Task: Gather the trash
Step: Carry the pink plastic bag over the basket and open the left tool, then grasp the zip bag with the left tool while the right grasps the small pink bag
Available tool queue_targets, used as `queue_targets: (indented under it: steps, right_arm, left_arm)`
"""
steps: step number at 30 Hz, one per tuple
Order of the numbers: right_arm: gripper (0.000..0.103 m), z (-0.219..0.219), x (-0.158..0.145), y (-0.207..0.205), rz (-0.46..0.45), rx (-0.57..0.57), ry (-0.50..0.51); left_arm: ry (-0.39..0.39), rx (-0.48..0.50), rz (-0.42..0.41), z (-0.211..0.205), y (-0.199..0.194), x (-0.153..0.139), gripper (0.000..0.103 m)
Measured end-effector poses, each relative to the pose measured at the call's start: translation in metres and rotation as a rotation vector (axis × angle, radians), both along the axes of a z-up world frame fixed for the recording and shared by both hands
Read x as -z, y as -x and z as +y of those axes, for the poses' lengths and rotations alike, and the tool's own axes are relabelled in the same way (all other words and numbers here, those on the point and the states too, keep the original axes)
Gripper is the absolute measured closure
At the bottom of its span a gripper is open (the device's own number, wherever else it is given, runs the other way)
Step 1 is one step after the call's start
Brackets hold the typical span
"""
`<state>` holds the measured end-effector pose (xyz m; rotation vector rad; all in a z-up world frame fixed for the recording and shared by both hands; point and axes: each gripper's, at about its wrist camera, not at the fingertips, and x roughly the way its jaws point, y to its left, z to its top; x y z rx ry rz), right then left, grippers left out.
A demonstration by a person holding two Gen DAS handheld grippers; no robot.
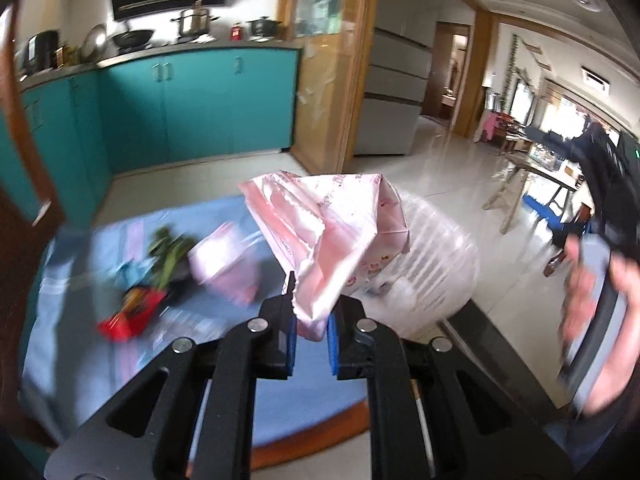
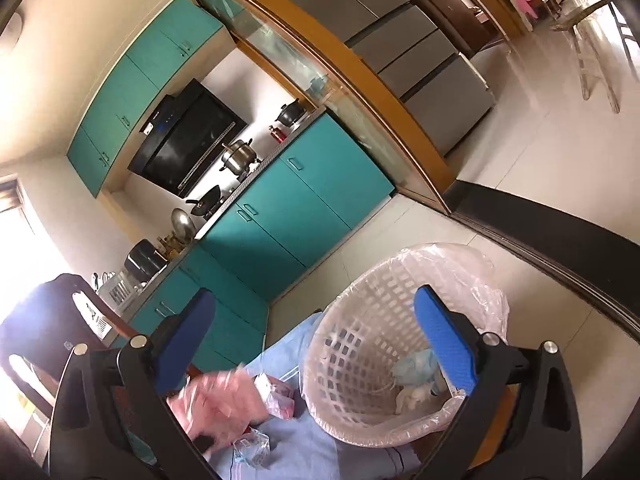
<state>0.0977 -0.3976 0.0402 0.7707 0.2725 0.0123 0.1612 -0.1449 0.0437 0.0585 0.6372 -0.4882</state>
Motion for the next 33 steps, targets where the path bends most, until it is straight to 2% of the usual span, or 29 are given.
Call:
queue_targets:
  steps: [2,3,4,5,7,10,15,19,24,27,33]
  right_arm:
    - [0.005,0.002,-0.002,0.0,-0.005,0.006,0.008]
    - [0.005,0.005,-0.003,0.0,-0.007,0.006,0.022]
    - [0.005,0.007,-0.004,-0.001,-0.006,0.008,0.032]
    - [0.005,0.01,-0.005,-0.001,-0.006,0.007,0.044]
    - [0.005,0.013,-0.007,-0.003,-0.007,-0.004,0.052]
    - [0.005,0.017,-0.008,-0.003,-0.013,-0.019,0.065]
    - [0.005,0.036,-0.01,-0.01,0.011,-0.078,0.105]
    - [0.005,0.066,-0.012,-0.013,0.032,-0.143,0.199]
    - [0.005,0.14,0.005,-0.028,0.183,-0.334,0.434]
    - [0.005,0.184,0.017,-0.025,0.236,-0.402,0.581]
    - [0.005,0.221,0.023,-0.02,0.248,-0.466,0.654]
  left_arm:
    - [-0.007,0.035,-0.031,-0.03,-0.011,-0.014,0.079]
    - [-0.03,0.047,-0.055,-0.046,-0.017,-0.02,0.05]
    - [-0.06,0.031,-0.078,-0.055,-0.019,-0.022,0.006]
    - [-0.089,-0.004,-0.112,-0.061,-0.021,-0.024,0.004]
    - [-0.13,-0.063,-0.152,-0.062,-0.021,-0.024,0.004]
    - [-0.098,-0.092,-0.145,-0.037,-0.011,-0.023,0.004]
    - [-0.072,-0.209,-0.159,0.04,0.017,-0.02,0.004]
    - [-0.03,-0.319,-0.117,0.116,0.041,-0.006,0.004]
    - [0.035,-0.427,-0.048,0.179,0.064,0.021,0.004]
    - [0.057,-0.429,0.053,0.19,0.06,0.039,0.004]
    - [-0.023,-0.348,-0.001,0.173,0.065,0.043,0.003]
